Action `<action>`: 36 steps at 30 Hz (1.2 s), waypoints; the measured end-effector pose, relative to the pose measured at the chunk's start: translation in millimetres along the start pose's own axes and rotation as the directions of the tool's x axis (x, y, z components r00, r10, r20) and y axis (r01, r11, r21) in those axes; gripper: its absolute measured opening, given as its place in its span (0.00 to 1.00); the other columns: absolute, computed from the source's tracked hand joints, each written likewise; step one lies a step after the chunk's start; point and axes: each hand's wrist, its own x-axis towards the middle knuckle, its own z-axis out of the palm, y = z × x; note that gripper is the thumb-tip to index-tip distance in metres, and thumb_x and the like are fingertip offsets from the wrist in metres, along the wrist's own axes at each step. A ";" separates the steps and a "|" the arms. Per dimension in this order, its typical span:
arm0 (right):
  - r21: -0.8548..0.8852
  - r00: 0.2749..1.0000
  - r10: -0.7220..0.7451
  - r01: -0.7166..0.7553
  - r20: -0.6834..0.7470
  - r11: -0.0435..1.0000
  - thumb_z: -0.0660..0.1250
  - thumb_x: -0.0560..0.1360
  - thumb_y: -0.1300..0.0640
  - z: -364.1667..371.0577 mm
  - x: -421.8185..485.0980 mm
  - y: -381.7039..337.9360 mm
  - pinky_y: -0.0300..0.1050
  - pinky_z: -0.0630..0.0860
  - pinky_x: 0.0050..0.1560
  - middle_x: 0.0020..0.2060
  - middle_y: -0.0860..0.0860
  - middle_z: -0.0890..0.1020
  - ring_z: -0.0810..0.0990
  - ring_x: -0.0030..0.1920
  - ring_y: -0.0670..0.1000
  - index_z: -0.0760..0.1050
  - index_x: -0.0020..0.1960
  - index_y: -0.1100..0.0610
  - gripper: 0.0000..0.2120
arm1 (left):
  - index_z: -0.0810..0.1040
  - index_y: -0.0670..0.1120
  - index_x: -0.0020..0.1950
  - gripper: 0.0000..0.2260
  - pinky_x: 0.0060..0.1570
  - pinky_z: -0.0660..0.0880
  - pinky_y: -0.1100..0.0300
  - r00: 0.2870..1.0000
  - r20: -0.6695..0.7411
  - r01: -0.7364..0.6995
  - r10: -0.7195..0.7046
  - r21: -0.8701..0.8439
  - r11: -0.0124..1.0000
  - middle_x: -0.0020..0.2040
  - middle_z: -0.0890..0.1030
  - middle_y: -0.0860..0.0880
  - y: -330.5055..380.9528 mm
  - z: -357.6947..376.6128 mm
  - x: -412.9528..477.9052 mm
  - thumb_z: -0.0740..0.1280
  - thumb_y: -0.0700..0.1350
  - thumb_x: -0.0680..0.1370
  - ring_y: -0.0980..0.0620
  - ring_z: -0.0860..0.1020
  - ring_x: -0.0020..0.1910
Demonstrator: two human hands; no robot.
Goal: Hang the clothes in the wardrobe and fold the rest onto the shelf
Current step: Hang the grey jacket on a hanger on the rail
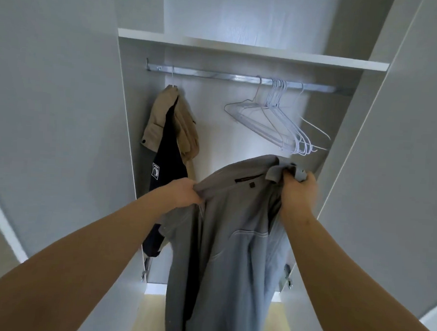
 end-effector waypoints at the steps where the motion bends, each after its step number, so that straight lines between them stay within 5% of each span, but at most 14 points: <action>1: -0.010 1.000 0.009 -0.009 0.006 1.000 0.63 0.75 0.55 7.8 8.2 2.9 0.41 0.65 0.32 0.34 0.47 0.74 0.71 0.34 0.46 0.71 0.43 0.54 0.04 | 0.79 0.40 0.55 0.10 0.52 0.74 0.56 0.999 -0.031 0.016 -0.018 -0.062 0.998 0.54 0.80 0.40 0.4 -4.6 12.9 0.67 0.43 0.76 0.44 0.77 0.52; 5: 0.003 0.998 0.051 -0.051 0.040 0.999 0.64 0.75 0.53 44.7 46.3 13.5 0.42 0.67 0.35 0.33 0.47 0.74 0.71 0.34 0.47 0.70 0.36 0.50 0.09 | 0.76 0.40 0.60 0.14 0.49 0.73 0.55 0.990 -0.079 0.076 -0.116 -0.394 0.916 0.52 0.79 0.42 7.2 -24.0 64.6 0.63 0.46 0.79 0.45 0.77 0.49; 9: -0.034 0.985 0.048 -0.043 0.163 0.998 0.63 0.76 0.52 84.3 95.0 27.6 0.46 0.70 0.44 0.38 0.50 0.77 0.74 0.41 0.52 0.74 0.45 0.55 0.07 | 0.77 0.40 0.54 0.13 0.36 0.75 0.57 0.970 -0.003 0.162 -0.241 -0.734 0.660 0.41 0.82 0.42 15.8 -42.7 116.4 0.69 0.48 0.75 0.45 0.79 0.41; 13: -0.103 0.950 0.022 0.011 0.312 0.995 0.62 0.76 0.56 122.7 146.6 34.4 0.44 0.68 0.40 0.36 0.49 0.74 0.73 0.40 0.52 0.72 0.46 0.56 0.03 | 0.78 0.39 0.46 0.09 0.36 0.74 0.56 0.964 0.023 0.153 -0.266 -0.865 0.478 0.31 0.83 0.42 31.9 -60.7 168.4 0.64 0.46 0.75 0.43 0.78 0.38; 16: -0.128 0.910 0.023 0.033 0.415 0.991 0.62 0.76 0.61 149.9 189.5 36.9 0.44 0.73 0.48 0.42 0.49 0.77 0.75 0.45 0.51 0.74 0.47 0.53 0.05 | 0.77 0.39 0.45 0.10 0.37 0.73 0.55 0.959 -0.029 0.090 -0.282 -0.912 0.400 0.37 0.81 0.42 53.0 -73.6 207.1 0.62 0.45 0.76 0.43 0.76 0.38; 21: -0.211 0.848 0.015 0.115 0.530 0.971 0.60 0.78 0.60 186.4 247.3 46.6 0.43 0.75 0.51 0.47 0.53 0.80 0.77 0.46 0.52 0.76 0.51 0.56 0.06 | 0.75 0.39 0.51 0.11 0.38 0.73 0.54 0.943 -0.094 0.040 -0.321 -0.922 0.386 0.44 0.77 0.42 79.6 -81.6 260.9 0.61 0.46 0.76 0.43 0.75 0.40; 25: -0.240 0.883 -0.090 0.221 0.460 0.945 0.61 0.77 0.59 206.1 284.6 45.0 0.37 0.69 0.38 0.45 0.53 0.81 0.76 0.39 0.47 0.75 0.48 0.54 0.05 | 0.74 0.39 0.46 0.09 0.37 0.73 0.55 0.931 -0.094 0.057 -0.351 -0.916 0.397 0.42 0.76 0.42 86.0 -87.3 294.0 0.63 0.46 0.76 0.43 0.74 0.39; 32: -0.569 0.912 -0.268 0.405 0.312 0.716 0.62 0.74 0.60 223.1 332.1 36.5 0.50 0.67 0.55 0.59 0.54 0.76 0.71 0.59 0.58 0.76 0.58 0.53 0.14 | 0.76 0.41 0.40 0.09 0.37 0.73 0.56 0.949 -0.076 0.093 -0.306 -0.860 0.501 0.38 0.77 0.43 78.7 -106.2 334.1 0.66 0.46 0.75 0.45 0.75 0.37; 36: -0.670 0.920 -0.148 0.367 0.363 0.645 0.61 0.74 0.59 231.7 348.6 37.4 0.52 0.64 0.63 0.68 0.57 0.68 0.68 0.65 0.60 0.64 0.71 0.54 0.25 | 0.77 0.42 0.41 0.10 0.40 0.74 0.56 0.957 -0.075 0.080 -0.280 -0.859 0.506 0.40 0.78 0.42 75.8 -120.5 347.3 0.66 0.48 0.76 0.44 0.76 0.39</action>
